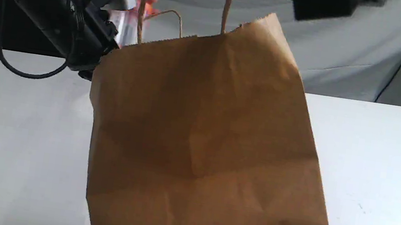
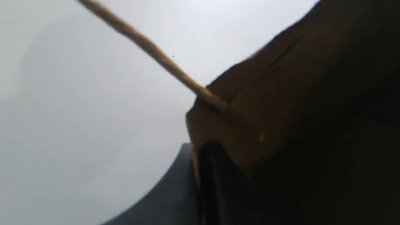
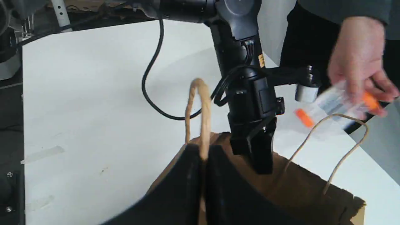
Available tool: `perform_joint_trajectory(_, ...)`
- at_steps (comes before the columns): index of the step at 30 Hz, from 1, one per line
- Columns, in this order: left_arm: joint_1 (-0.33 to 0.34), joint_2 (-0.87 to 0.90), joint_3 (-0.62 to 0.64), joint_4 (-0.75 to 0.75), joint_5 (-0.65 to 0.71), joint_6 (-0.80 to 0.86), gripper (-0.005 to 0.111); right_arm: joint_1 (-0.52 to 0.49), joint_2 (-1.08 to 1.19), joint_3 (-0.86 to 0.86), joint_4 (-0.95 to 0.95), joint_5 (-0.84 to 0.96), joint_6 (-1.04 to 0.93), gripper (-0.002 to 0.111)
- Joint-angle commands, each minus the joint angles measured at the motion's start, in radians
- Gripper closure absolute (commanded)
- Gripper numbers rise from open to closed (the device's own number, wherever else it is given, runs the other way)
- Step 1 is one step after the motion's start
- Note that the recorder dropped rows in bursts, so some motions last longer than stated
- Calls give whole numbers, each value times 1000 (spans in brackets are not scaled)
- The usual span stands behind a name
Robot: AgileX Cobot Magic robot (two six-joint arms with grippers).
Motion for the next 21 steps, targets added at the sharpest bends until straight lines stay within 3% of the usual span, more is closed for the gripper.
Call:
perform_joint_trajectory(1,44,19,-1,7,-10,-14,107,1,69,-64,4,36,15,108)
perform_joint_trajectory(10,138,28,-1,-25,-10,-17,107,1,150,-123,2,32,19,108)
perform_joint_trajectory(21,142,28,-1,-44,-10,-8,107,1,154,-123,2,29,19,108)
